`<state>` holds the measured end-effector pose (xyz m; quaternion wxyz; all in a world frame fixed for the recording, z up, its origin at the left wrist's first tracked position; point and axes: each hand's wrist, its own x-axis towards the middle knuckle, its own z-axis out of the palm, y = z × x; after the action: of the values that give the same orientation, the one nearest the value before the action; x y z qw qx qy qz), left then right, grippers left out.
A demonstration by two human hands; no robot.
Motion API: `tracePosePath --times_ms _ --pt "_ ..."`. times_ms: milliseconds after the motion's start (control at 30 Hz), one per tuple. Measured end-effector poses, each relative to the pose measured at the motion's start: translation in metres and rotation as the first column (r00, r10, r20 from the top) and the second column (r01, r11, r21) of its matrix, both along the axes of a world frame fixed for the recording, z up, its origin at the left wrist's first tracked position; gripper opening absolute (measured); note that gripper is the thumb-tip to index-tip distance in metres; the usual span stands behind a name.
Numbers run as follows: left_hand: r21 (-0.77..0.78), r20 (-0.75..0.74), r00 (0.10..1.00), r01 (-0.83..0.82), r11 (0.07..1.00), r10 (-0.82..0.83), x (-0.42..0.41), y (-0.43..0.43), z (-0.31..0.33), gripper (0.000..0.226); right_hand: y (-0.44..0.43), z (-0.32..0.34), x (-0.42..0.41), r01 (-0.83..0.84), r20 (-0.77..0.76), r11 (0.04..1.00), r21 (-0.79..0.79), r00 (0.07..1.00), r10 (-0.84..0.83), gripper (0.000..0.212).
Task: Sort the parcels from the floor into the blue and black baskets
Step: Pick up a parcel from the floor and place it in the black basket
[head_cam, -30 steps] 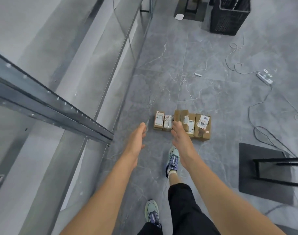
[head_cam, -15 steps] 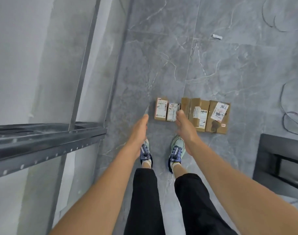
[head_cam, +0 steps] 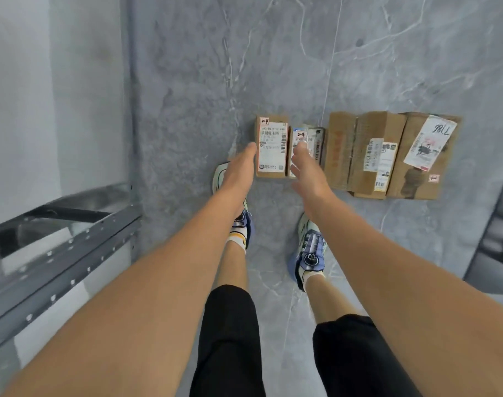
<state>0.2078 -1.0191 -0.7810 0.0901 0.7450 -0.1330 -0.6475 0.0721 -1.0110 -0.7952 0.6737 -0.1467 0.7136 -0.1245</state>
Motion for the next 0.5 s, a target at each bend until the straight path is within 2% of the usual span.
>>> tracePosePath --times_ms 67,233,367,500 --pt "-0.001 0.004 1.000 -0.005 1.000 0.005 -0.006 -0.008 -0.022 0.038 -0.005 -0.030 0.004 0.005 0.006 1.000 -0.006 1.000 -0.005 0.060" --pt "-0.026 -0.046 0.998 -0.034 0.999 0.032 -0.012 -0.017 -0.066 0.053 -0.009 -0.082 0.005 0.063 -0.021 0.998 -0.004 0.998 -0.063 0.049" --pt "-0.011 -0.043 0.999 -0.032 0.999 0.031 -0.010 -0.023 -0.082 0.053 -0.011 -0.097 0.010 0.045 -0.042 0.999 -0.006 0.998 -0.045 0.055" --pt "-0.004 -0.087 0.996 -0.034 0.999 0.034 -0.005 -0.023 -0.100 0.054 -0.010 -0.107 0.010 0.034 -0.069 0.999 -0.014 0.997 -0.035 0.049"
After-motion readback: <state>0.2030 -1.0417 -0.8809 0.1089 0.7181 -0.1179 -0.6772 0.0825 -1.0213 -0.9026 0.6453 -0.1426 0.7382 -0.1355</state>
